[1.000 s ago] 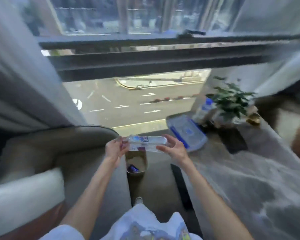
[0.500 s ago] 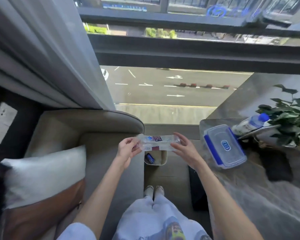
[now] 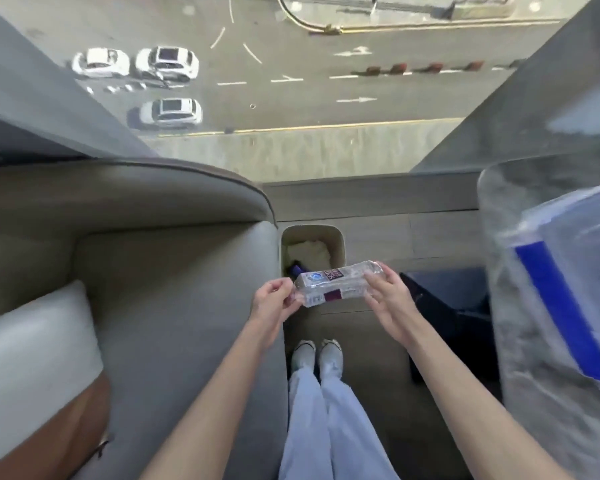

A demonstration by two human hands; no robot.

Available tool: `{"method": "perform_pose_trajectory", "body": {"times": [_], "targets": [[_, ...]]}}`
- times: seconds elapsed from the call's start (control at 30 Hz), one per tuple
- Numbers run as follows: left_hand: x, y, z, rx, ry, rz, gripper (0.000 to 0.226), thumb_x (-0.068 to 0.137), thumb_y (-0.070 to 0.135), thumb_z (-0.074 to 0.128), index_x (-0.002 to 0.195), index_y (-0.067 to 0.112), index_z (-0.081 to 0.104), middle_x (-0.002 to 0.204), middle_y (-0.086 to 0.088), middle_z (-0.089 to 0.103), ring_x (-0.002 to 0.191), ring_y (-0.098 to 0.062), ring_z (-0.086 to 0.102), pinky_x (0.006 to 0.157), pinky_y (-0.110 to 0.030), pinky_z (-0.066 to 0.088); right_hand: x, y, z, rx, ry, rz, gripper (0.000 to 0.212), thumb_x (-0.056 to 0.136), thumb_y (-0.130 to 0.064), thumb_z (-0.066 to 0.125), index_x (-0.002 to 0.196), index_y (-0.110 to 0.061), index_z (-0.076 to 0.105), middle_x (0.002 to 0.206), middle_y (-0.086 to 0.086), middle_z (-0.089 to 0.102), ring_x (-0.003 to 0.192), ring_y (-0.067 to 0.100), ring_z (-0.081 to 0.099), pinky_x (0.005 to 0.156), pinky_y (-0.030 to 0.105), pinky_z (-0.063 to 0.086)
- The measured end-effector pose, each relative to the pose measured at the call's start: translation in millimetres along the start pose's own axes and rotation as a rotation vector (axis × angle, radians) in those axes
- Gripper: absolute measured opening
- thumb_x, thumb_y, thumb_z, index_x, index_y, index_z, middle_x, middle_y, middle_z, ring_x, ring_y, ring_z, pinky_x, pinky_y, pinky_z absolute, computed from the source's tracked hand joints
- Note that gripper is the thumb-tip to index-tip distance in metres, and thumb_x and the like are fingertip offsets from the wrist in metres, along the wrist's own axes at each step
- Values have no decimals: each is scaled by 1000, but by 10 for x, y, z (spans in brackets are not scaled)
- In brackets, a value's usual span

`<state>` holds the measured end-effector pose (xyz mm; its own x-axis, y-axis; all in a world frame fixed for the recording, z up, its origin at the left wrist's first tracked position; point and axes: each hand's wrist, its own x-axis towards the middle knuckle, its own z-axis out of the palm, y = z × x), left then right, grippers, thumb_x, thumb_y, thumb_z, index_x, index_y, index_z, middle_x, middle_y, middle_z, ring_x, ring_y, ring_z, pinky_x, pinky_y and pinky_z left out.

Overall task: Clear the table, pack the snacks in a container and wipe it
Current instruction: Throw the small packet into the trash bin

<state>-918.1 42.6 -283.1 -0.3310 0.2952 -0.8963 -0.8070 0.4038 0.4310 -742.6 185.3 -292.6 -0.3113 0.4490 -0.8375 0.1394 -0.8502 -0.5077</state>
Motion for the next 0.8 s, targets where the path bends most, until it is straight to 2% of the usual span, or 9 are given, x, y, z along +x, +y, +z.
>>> {"method": "perform_pose_trajectory", "body": {"times": [0.1,0.2,0.23,0.33,0.43,0.57,0.63,0.7,0.8], "targets": [[859,-277,82,15,14,-7,6,95,4,54,95,7,58,78,-8,59,60,-8,59,71,-28,60,754,367,-244,17,65,33,60,87,-8,68,140,-13,40,125,6,61,95,16,66,94,33,49],[1624,-520,117,197,93,17,12,97,8,49,107,9,54,95,-12,58,69,-14,55,77,-31,55,1356,737,-347,-18,96,84,58,83,-8,71,133,-16,43,122,3,62,94,14,65,82,32,50],[1872,-583,133,318,127,52,16,96,9,47,110,9,55,104,-16,59,77,-20,57,82,-35,52,1533,864,-355,-14,105,110,57,82,-6,72,129,-18,42,126,5,60,99,17,65,81,32,50],[2506,-632,194,690,119,180,31,95,12,47,123,4,57,127,-19,59,114,-34,59,103,-40,46,1950,1244,-349,80,131,207,60,83,-3,70,129,-20,37,134,9,55,113,24,61,93,39,51],[2953,-548,273,976,88,317,34,93,16,50,124,6,61,131,-17,56,123,-28,52,109,-30,38,2229,1585,-251,113,102,267,59,87,-7,68,135,-16,35,138,13,52,108,24,60,98,41,50],[3326,-471,345,1185,7,459,32,95,18,47,121,8,62,137,-15,36,131,-23,41,110,-18,23,2570,1911,44,84,83,277,53,92,-9,63,137,-8,36,133,13,53,103,20,56,101,43,49],[3458,-450,385,1355,-107,507,35,95,22,46,125,10,59,144,-15,27,132,-28,41,116,-25,25,2754,1976,159,39,136,275,54,93,-3,60,140,-8,35,125,8,53,101,17,55,101,42,50],[3554,-422,428,1516,-185,506,39,96,26,46,132,13,54,151,-15,19,134,-36,40,117,-38,29,2912,1964,209,-47,208,277,57,92,0,59,142,-12,34,118,6,55,103,20,56,102,41,50],[3642,-430,424,1919,-181,380,47,95,26,46,140,14,44,155,-18,18,137,-44,31,117,-51,27,3063,1880,185,-466,227,205,74,87,-6,68,149,-16,29,131,11,55,114,24,55,107,36,43]]}}
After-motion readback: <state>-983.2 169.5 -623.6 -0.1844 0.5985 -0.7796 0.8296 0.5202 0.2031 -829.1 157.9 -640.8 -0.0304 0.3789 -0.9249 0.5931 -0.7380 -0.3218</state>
